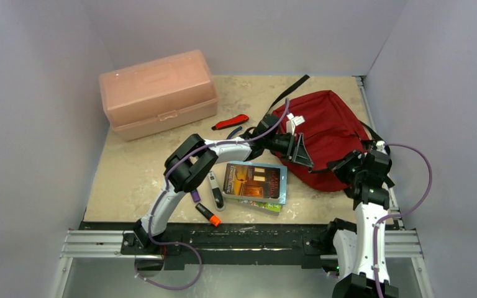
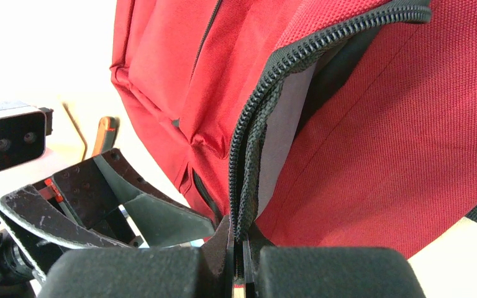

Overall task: Pack the student bag
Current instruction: Unzip the student bag at the center of the board, then pick up the book from the center of the board.

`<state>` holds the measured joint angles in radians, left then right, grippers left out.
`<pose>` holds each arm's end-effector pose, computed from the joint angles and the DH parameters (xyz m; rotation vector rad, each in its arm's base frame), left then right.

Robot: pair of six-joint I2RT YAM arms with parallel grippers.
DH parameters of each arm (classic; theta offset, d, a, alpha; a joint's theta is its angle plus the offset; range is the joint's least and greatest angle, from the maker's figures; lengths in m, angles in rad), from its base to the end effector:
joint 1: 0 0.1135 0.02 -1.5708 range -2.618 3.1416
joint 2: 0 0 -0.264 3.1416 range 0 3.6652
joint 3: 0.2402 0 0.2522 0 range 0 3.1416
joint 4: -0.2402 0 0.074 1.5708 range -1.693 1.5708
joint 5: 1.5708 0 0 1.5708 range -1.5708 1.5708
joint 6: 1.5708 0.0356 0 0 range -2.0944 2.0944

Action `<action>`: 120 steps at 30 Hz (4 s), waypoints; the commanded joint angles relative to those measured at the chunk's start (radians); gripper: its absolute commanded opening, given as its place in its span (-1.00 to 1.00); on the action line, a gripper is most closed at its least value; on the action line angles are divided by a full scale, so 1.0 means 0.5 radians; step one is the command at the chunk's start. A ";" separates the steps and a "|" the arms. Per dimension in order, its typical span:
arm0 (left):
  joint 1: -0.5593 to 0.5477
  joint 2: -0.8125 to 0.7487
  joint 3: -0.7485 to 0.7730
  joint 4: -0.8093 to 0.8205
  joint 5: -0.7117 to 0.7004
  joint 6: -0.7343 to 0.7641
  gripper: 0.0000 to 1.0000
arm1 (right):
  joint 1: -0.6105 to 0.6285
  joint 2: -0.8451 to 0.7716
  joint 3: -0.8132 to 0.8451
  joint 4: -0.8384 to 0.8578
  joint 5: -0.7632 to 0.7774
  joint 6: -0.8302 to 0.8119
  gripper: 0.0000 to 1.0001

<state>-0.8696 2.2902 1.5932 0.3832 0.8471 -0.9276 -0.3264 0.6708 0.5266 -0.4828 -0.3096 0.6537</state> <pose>0.3106 -0.4093 0.1707 0.6610 2.2341 -1.8807 0.1471 -0.0383 0.2385 0.8829 2.0282 0.5228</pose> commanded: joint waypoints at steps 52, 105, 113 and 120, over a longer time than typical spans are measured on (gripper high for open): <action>-0.120 -0.398 0.000 -1.143 -1.697 0.390 -1.00 | 0.002 -0.231 0.015 -0.096 0.155 0.154 -1.00; 0.242 -2.302 -1.622 -1.496 -1.832 0.573 0.41 | 0.314 -0.006 0.980 -0.644 -0.422 -0.755 0.48; 0.248 -1.892 -1.513 -1.347 -1.705 0.588 0.44 | 1.110 0.326 0.620 -0.224 -0.527 -0.482 0.48; 0.262 -1.726 -1.406 -1.282 -1.529 0.646 0.45 | 1.420 0.525 0.284 0.090 -0.095 -0.219 0.31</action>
<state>-0.7464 1.3945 0.8047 -0.3065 0.0307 -0.6331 0.3779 0.9230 0.7372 -0.5789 -0.4858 0.4595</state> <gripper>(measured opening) 0.721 0.676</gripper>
